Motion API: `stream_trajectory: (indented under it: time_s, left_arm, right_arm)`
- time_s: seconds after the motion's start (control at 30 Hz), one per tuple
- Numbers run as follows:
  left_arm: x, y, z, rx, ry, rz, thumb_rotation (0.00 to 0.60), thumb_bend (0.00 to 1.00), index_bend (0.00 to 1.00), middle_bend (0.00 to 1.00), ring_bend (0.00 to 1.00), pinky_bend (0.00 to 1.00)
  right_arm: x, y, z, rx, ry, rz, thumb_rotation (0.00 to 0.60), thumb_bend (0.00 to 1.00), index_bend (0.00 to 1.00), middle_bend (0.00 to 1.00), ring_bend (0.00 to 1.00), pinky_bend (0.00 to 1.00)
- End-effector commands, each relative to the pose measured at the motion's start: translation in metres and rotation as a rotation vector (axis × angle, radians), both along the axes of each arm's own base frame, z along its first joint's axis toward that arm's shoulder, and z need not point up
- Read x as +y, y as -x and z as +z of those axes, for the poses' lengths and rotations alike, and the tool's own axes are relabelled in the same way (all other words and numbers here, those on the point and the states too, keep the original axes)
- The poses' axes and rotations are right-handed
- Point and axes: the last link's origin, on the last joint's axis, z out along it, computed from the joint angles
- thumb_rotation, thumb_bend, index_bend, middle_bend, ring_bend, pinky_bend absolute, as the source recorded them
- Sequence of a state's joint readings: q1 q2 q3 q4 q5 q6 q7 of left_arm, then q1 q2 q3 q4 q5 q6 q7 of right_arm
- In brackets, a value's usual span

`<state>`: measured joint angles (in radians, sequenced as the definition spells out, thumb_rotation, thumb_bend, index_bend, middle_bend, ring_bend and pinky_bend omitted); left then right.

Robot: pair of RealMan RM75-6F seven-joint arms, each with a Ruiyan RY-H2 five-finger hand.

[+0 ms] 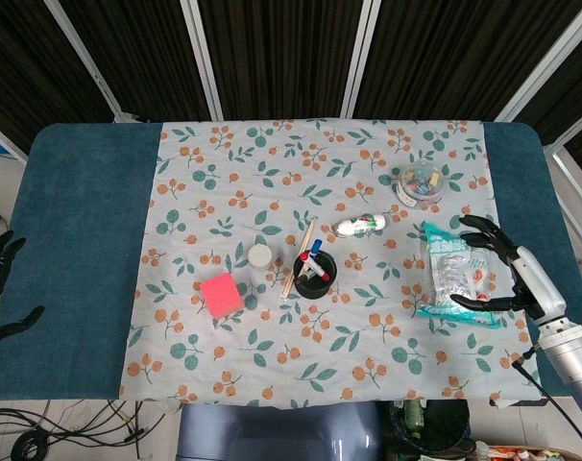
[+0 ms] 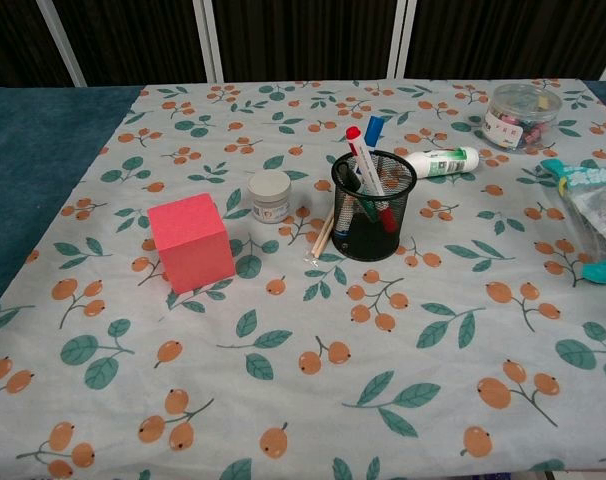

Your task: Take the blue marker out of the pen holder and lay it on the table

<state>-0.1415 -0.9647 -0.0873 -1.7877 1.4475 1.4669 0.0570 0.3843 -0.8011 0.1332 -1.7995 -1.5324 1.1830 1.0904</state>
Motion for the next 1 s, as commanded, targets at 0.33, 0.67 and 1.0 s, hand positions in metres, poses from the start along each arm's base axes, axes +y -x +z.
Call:
stream_trajectory:
  time_s: [0.33, 0.67, 1.0]
  left_arm:
    - [0.0015, -0.0011, 0.0018, -0.006, -0.004, -0.004, 0.6, 0.17, 0.06, 0.0, 0.0, 0.0]
    - [-0.0012, -0.0036, 0.0005, -0.009, -0.003, -0.004, 0.6, 0.17, 0.06, 0.0, 0.0, 0.0]
    - [-0.001, -0.0077, -0.0041, 0.006, 0.002, -0.008, 0.6, 0.17, 0.06, 0.0, 0.0, 0.0]
  right_arm:
    - [-0.002, -0.0041, -0.0018, 0.01, -0.003, 0.01, 0.6, 0.0, 0.13, 0.15, 0.21, 0.2]
    - [0.0024, -0.0042, -0.0018, 0.012, -0.005, 0.006, 0.6, 0.0, 0.13, 0.15, 0.2, 0.2]
    - [-0.0022, -0.0042, -0.0027, 0.031, -0.025, 0.002, 0.6, 0.0, 0.13, 0.15, 0.21, 0.2]
